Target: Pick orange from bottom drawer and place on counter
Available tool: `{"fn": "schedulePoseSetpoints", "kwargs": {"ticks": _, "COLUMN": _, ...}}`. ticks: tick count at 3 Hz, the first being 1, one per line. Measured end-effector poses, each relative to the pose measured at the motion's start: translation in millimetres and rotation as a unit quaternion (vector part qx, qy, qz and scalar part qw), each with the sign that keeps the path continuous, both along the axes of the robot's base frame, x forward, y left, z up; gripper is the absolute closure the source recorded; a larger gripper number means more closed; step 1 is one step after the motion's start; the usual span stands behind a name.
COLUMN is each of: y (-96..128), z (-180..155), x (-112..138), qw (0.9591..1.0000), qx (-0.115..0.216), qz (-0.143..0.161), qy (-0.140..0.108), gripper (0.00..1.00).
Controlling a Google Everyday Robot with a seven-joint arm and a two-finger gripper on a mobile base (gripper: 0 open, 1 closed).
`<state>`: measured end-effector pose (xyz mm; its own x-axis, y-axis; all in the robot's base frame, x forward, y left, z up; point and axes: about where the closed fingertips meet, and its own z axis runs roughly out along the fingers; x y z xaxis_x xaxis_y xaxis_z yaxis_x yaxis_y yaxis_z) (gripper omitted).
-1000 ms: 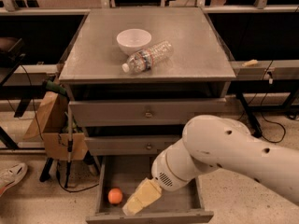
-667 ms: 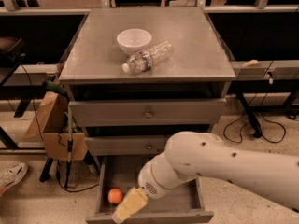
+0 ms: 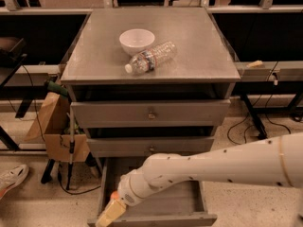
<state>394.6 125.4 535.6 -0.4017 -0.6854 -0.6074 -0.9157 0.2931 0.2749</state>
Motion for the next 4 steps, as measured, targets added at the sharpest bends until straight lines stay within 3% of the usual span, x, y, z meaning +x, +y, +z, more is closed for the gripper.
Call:
{"fn": "schedulePoseSetpoints", "kwargs": {"ticks": 1, "y": 57.1, "z": -38.0, "x": 10.8, "qw": 0.9980, "qx": 0.023, "qz": 0.053, "qy": -0.026, "gripper": 0.00}}
{"fn": "schedulePoseSetpoints", "kwargs": {"ticks": 2, "y": 74.1, "z": -43.9, "x": 3.6, "qw": 0.9967, "qx": 0.026, "qz": 0.073, "qy": -0.023, "gripper": 0.00}}
{"fn": "schedulePoseSetpoints", "kwargs": {"ticks": 3, "y": 73.6, "z": -43.9, "x": 3.9, "qw": 0.9968, "qx": 0.026, "qz": 0.072, "qy": -0.024, "gripper": 0.00}}
{"fn": "schedulePoseSetpoints", "kwargs": {"ticks": 4, "y": 77.6, "z": -47.9, "x": 8.5, "qw": 0.9951, "qx": 0.043, "qz": 0.075, "qy": -0.049, "gripper": 0.00}}
